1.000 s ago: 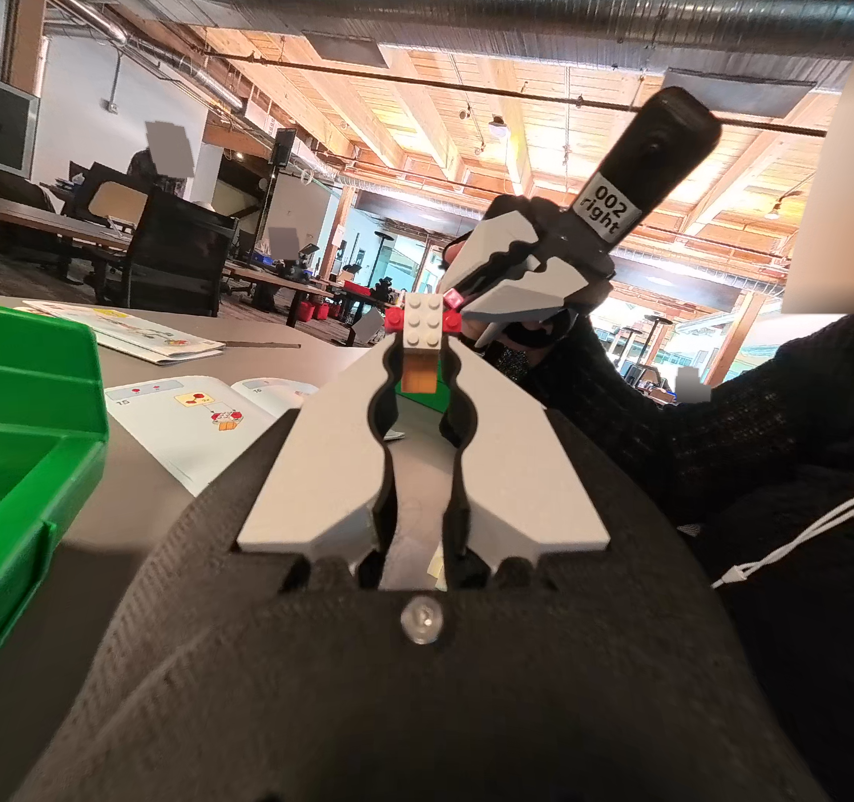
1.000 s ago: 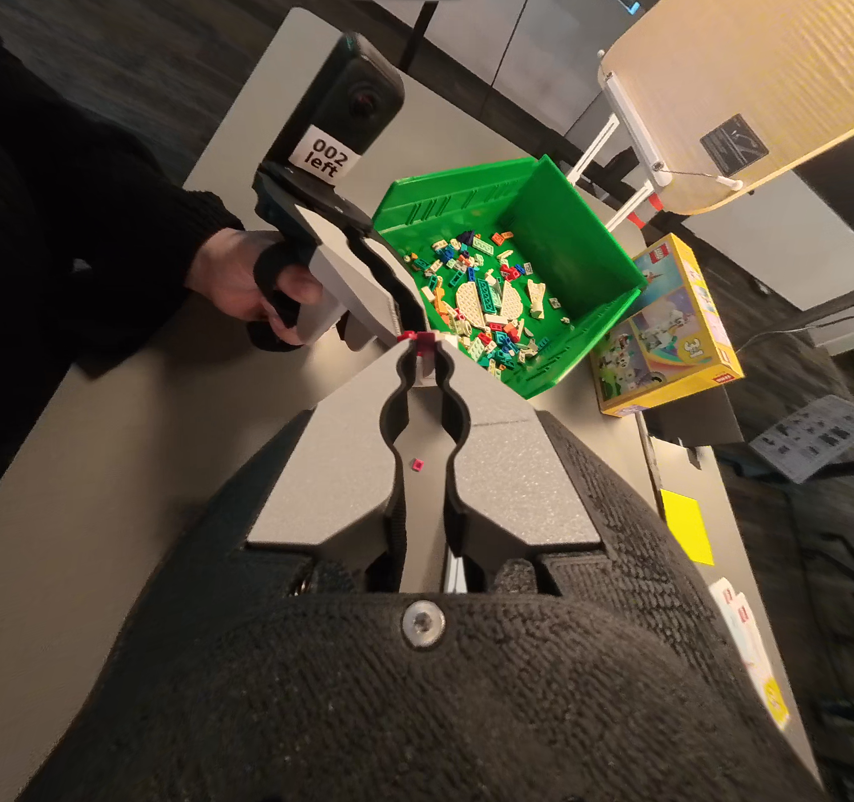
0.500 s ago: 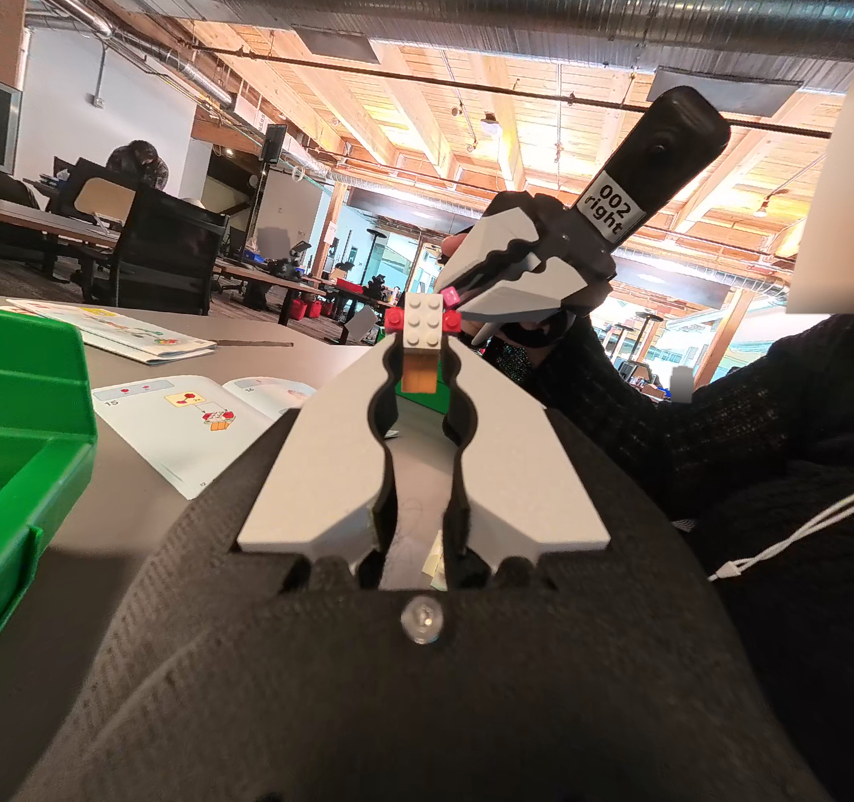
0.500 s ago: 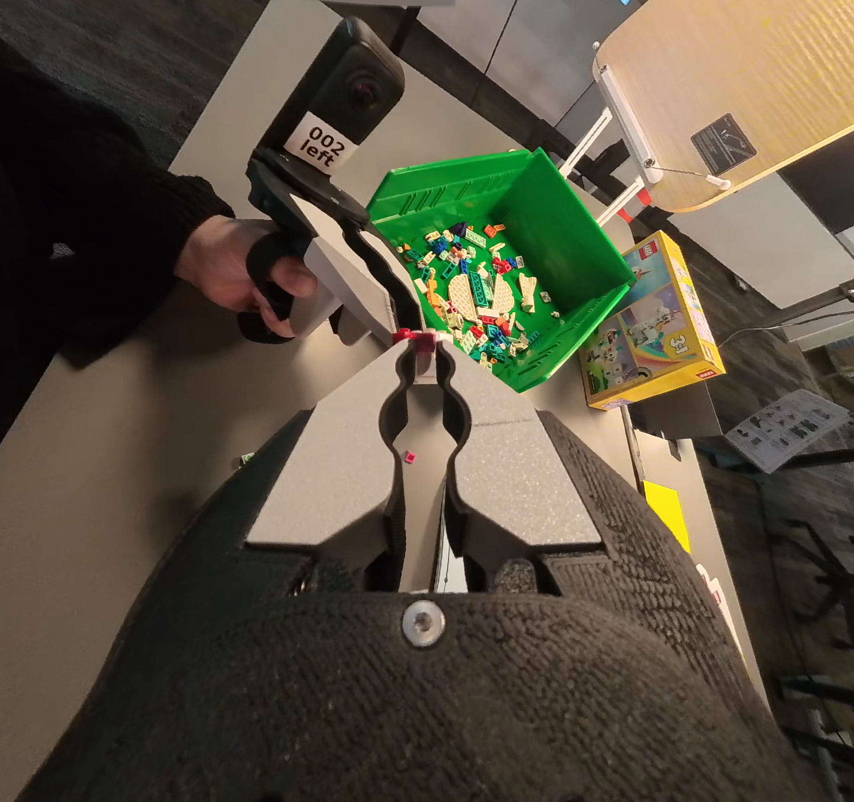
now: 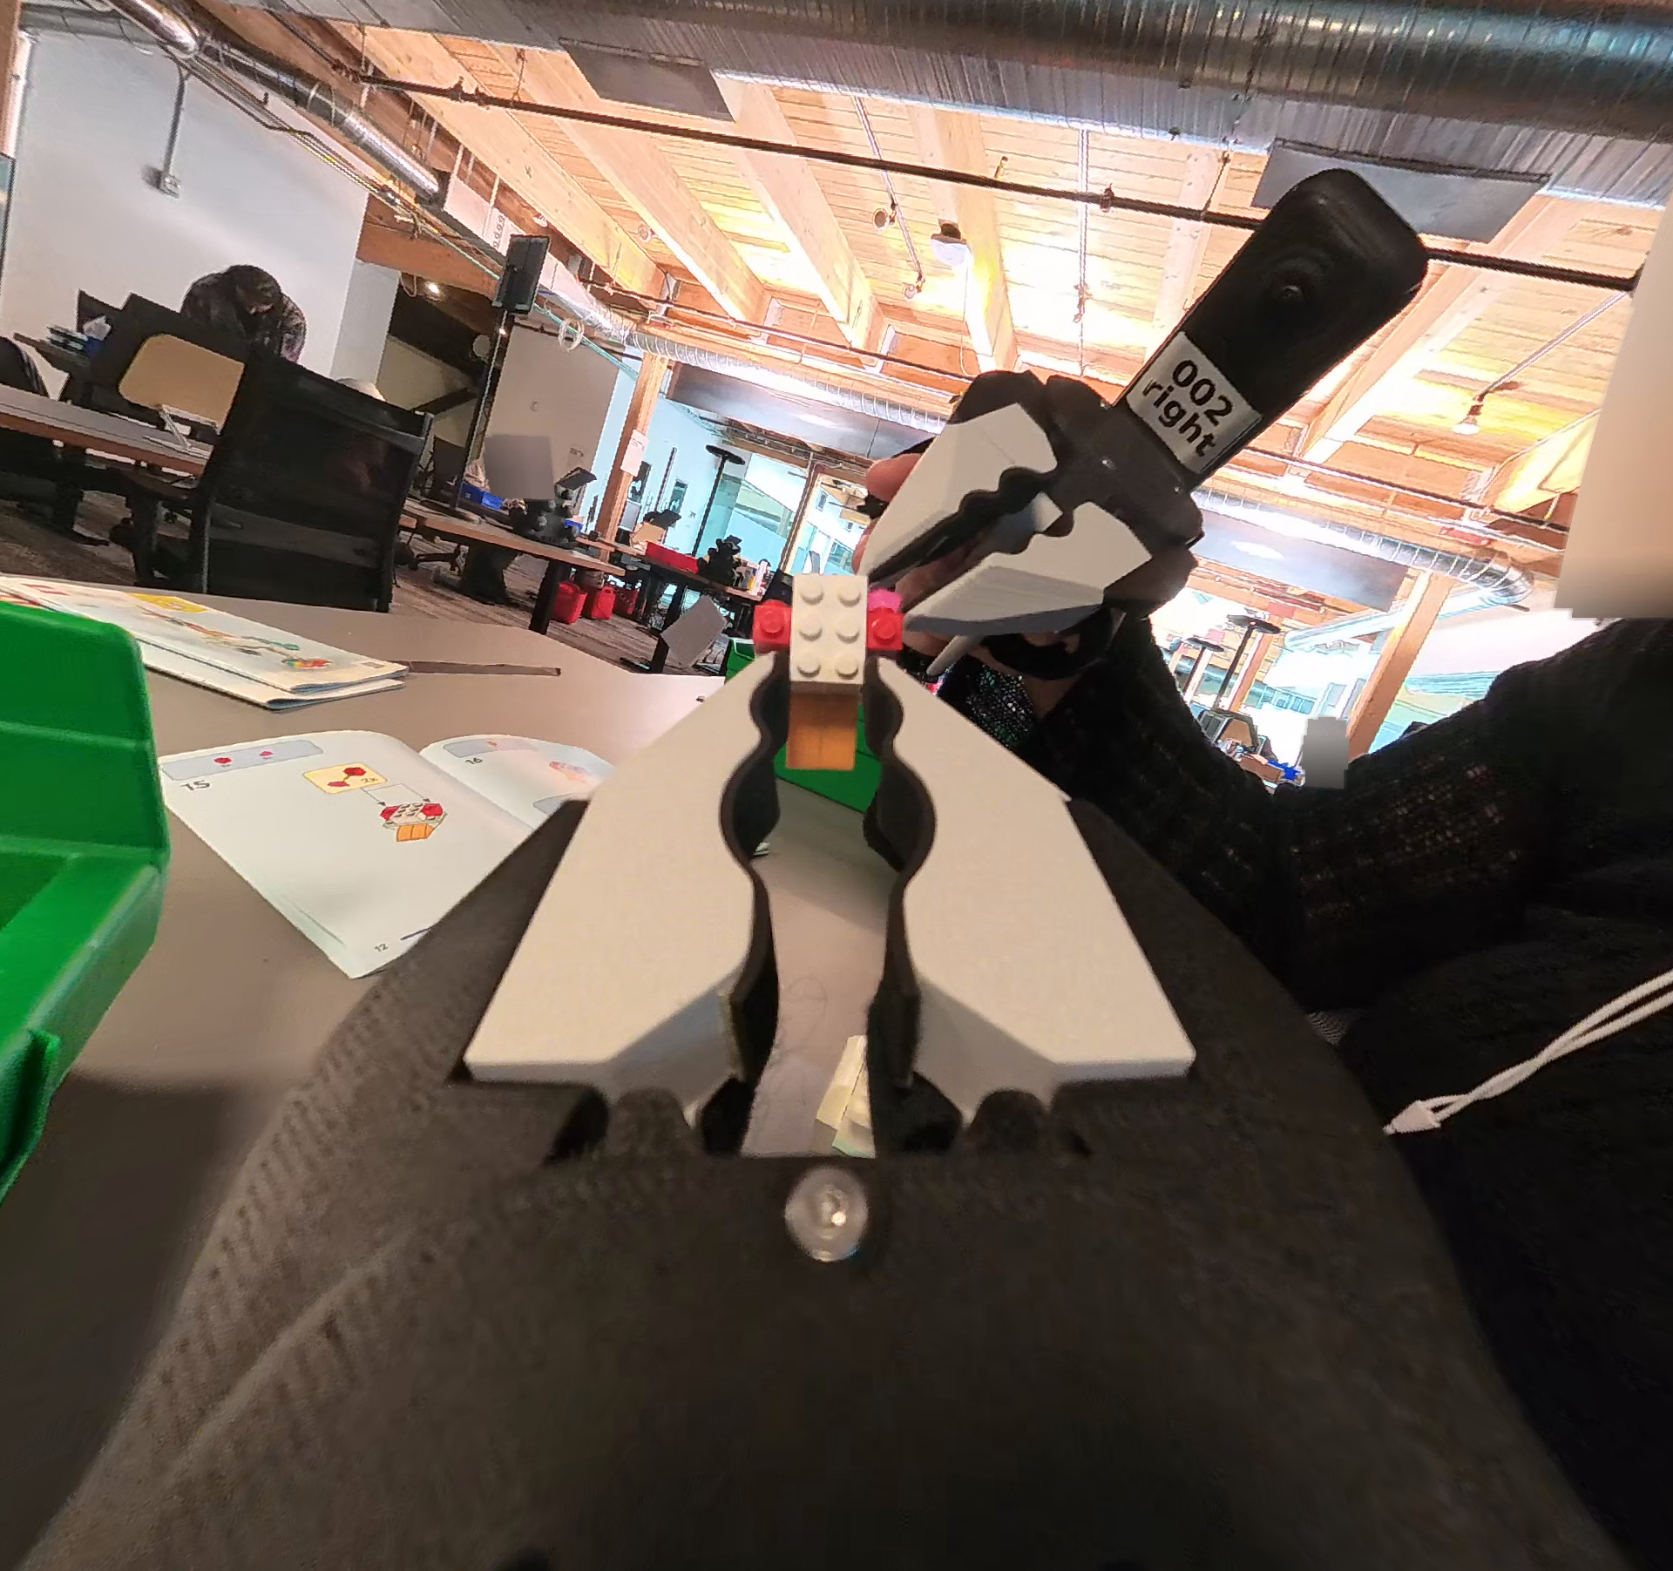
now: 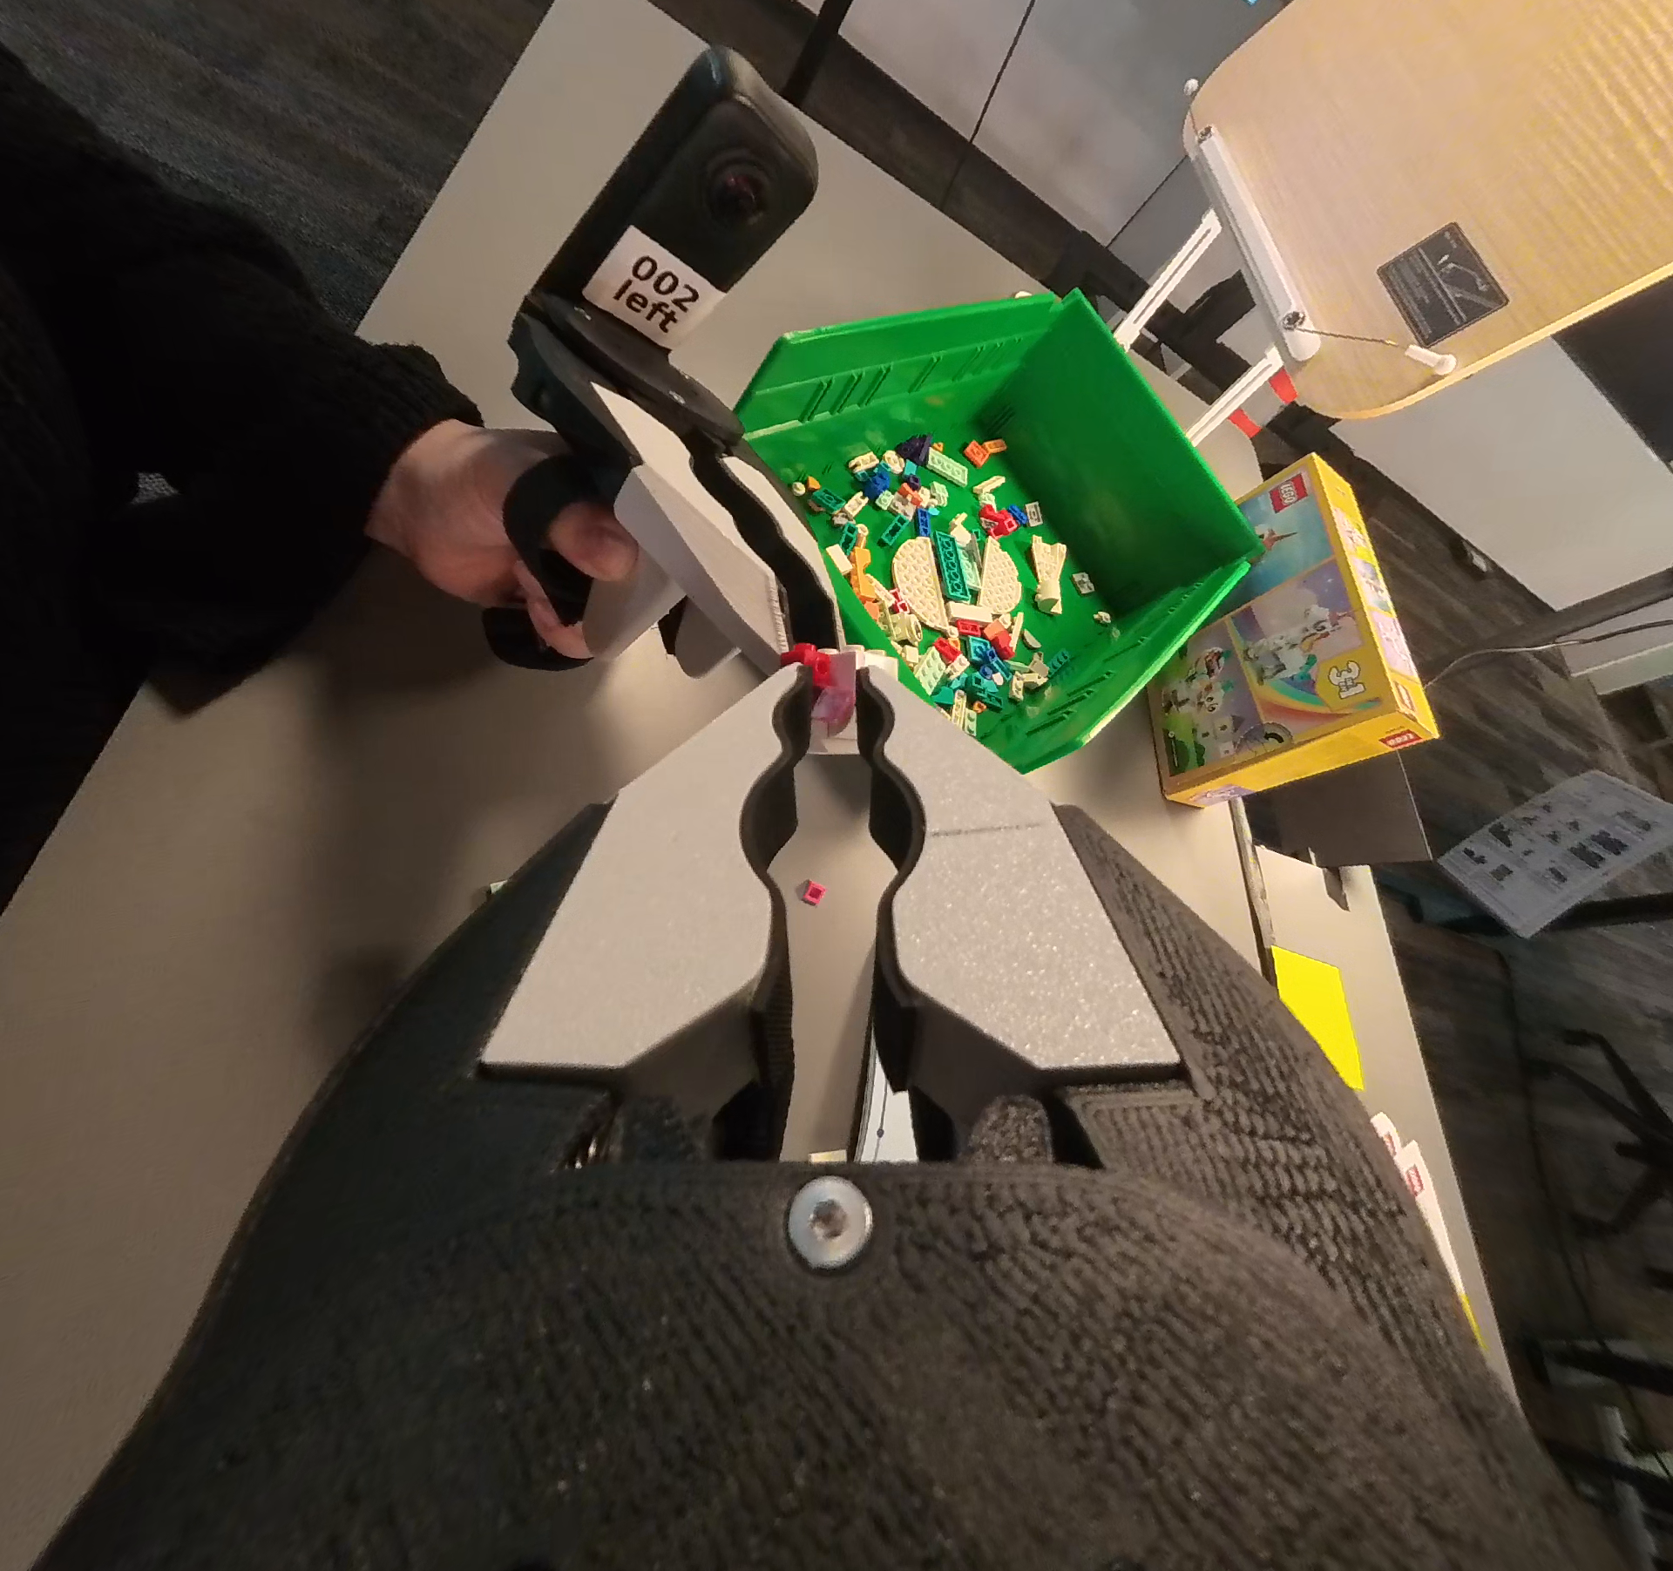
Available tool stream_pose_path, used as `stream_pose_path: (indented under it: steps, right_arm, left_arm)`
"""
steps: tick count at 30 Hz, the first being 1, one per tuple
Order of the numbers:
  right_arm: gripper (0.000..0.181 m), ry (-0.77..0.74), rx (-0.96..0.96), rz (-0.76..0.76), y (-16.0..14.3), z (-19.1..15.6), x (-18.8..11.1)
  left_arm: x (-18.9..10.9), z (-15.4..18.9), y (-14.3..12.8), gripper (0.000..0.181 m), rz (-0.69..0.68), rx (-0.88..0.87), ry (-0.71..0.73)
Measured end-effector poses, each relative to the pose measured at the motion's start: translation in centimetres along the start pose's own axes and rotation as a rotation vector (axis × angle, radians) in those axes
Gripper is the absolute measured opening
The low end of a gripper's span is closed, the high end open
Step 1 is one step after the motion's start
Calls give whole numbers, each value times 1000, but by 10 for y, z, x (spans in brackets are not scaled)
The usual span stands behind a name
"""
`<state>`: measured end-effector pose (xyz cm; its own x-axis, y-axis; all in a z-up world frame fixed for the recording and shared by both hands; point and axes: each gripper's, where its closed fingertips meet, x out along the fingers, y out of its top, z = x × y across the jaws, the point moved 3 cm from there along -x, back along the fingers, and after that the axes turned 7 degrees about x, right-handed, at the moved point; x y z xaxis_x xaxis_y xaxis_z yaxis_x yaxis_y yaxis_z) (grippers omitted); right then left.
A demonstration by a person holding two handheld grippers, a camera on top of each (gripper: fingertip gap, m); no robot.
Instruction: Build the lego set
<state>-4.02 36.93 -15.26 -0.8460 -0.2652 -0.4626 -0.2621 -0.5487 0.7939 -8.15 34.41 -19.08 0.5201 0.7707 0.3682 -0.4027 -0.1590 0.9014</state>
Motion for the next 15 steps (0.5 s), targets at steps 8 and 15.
stream_pose_path:
  steps: [8, 15]
  right_arm:
    - [7, 7, -1, 19, 2, -1, 0]
    - [8, 23, 24, 106, 12, -2, -5]
  left_arm:
    - [1, 2, -2, 15, -5, -1, -12]
    - [2, 8, 8, 15, 65, -80, -88]
